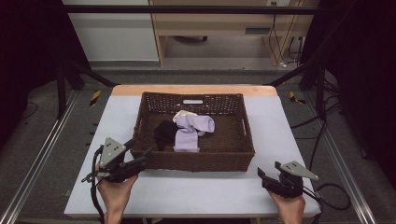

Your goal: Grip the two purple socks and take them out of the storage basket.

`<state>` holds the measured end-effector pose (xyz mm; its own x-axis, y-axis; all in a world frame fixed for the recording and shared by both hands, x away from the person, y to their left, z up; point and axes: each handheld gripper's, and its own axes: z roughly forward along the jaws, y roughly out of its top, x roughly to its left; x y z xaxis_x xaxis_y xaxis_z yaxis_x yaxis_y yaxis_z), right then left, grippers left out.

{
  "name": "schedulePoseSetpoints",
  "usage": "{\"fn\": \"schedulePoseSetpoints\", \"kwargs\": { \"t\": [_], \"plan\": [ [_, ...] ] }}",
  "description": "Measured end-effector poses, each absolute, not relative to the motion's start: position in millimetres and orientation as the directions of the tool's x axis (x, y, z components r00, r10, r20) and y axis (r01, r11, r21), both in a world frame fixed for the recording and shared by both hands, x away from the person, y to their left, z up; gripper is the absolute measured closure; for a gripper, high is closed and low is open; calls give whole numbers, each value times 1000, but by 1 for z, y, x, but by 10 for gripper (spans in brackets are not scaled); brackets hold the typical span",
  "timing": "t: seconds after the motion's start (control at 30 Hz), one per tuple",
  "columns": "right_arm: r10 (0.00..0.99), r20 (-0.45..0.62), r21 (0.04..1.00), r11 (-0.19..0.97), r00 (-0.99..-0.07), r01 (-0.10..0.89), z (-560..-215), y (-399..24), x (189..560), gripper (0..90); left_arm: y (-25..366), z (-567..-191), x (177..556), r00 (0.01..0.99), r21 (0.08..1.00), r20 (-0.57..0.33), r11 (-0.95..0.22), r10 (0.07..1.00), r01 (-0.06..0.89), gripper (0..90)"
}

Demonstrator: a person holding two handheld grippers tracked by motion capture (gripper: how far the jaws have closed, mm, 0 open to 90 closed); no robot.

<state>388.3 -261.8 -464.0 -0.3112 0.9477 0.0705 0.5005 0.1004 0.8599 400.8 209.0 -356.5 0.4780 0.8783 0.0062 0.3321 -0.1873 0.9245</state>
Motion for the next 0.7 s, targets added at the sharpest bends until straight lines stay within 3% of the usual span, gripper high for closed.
{"fn": "schedulePoseSetpoints", "kwargs": {
  "t": [0.43, 0.7],
  "plan": [
    [949, 61, 867, 102, -308, 487, -464, -263, 389, 281, 175, -336, 438, 535, 924, 53, -244, 843, 294, 355],
    [952, 60, 873, 96, -300, 479, -463, -264, 389, 280, 157, -333, 465, 585, 922, 20, -242, 811, 304, 378]
  ]
}}
